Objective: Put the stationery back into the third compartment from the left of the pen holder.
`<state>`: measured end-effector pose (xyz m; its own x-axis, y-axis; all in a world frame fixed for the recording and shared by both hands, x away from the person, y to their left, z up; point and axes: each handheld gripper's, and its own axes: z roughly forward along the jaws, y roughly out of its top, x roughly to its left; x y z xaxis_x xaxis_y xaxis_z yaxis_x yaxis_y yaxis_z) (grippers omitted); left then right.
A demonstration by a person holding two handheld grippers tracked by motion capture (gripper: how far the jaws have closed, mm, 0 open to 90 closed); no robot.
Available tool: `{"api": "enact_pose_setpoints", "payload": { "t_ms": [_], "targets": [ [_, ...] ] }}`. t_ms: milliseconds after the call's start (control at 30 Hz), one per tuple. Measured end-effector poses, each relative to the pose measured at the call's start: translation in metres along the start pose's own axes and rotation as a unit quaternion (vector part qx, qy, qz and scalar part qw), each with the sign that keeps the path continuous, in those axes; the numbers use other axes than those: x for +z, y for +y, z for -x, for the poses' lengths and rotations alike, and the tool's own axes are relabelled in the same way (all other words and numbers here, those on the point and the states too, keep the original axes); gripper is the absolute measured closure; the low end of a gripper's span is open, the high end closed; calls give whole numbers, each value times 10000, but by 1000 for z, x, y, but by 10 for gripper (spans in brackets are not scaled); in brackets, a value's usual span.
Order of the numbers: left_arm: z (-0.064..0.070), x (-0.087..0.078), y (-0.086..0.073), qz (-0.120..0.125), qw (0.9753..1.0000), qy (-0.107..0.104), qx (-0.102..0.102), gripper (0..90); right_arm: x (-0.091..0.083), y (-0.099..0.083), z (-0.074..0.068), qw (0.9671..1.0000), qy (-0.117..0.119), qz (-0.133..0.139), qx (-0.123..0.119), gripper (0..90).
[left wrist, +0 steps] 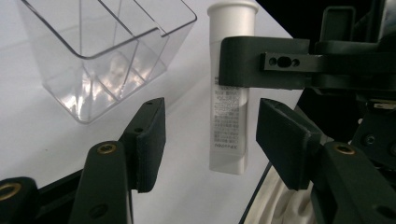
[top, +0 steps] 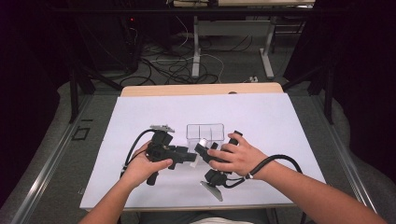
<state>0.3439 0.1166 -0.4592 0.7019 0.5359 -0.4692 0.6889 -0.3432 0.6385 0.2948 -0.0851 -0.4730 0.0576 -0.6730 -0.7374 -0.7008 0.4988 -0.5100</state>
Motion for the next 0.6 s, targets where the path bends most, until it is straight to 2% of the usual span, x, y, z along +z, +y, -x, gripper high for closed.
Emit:
{"api": "enact_pose_setpoints", "payload": {
  "t_ms": [167, 200, 300, 400, 533, 600],
  "targets": [
    [2, 10, 3, -163, 9998, 74, 30, 458, 1, 1, 1, 10000, -11, 13, -14, 675],
    [2, 12, 4, -191, 9998, 86, 40, 488, 1, 2, 1, 10000, -2, 18, -21, 675],
    [1, 17, 5, -238, 9997, 35, -9, 506, 1, 3, 2, 10000, 9, 7, -50, 675],
    [1, 20, 5, -239, 9997, 72, 4, 515, 2, 3, 1, 10000, 12, 18, -67, 675],
    [2, 20, 6, -282, 9996, 12, 22, 541, 2, 3, 1, 10000, 7, 20, -89, 675],
    [2, 20, 7, -325, 9994, -16, 103, 560, 1, 3, 1, 10000, 2, 15, -90, 675]
  ]
}}
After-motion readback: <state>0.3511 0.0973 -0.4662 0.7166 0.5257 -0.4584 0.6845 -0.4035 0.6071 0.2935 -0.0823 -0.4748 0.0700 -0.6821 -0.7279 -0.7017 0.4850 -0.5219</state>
